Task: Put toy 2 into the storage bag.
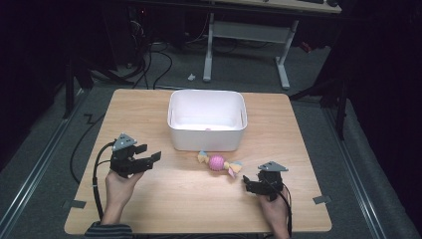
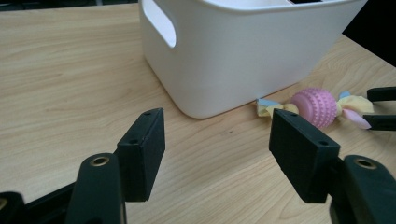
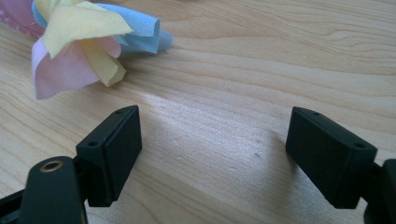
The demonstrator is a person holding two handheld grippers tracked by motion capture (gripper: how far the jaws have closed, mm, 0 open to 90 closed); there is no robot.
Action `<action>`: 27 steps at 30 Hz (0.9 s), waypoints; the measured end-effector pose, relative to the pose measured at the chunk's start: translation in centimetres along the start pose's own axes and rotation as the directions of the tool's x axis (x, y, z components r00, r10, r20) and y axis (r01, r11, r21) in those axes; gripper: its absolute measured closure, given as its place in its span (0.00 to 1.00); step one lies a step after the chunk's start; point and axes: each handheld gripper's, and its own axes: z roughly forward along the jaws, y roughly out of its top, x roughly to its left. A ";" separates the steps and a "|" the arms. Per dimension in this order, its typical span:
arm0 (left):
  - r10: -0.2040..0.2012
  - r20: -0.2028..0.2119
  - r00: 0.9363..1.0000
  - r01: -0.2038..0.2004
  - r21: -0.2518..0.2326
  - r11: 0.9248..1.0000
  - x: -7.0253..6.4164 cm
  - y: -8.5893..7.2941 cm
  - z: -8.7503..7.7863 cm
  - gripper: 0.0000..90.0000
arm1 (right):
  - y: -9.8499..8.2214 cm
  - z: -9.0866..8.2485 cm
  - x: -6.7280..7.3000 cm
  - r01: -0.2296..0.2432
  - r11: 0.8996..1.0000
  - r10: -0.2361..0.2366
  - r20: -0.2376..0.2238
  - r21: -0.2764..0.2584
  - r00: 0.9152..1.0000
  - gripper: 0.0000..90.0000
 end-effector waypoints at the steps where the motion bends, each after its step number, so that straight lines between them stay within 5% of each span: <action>1: -0.003 -0.001 1.000 0.003 -0.001 1.000 0.1 -0.2 0.0 0.40 | 0.0 0.0 0.0 0.001 1.000 -0.001 0.000 0.000 1.000 0.21; 12: -0.041 -0.013 0.999 0.042 0.029 0.999 0.2 -3.2 1.7 0.40 | 0.0 0.0 0.0 -0.001 1.000 0.001 -0.002 0.000 1.000 0.21; 24: -0.028 -0.060 0.998 0.032 0.065 0.997 0.1 -5.5 3.9 0.39 | 0.0 0.0 0.0 -0.002 1.000 0.002 -0.002 0.000 1.000 0.21; 27: -0.057 -0.057 0.997 0.061 0.075 0.995 0.4 -5.9 4.4 0.38 | 0.0 0.0 0.1 -0.003 1.000 0.003 -0.002 0.000 1.000 0.21</action>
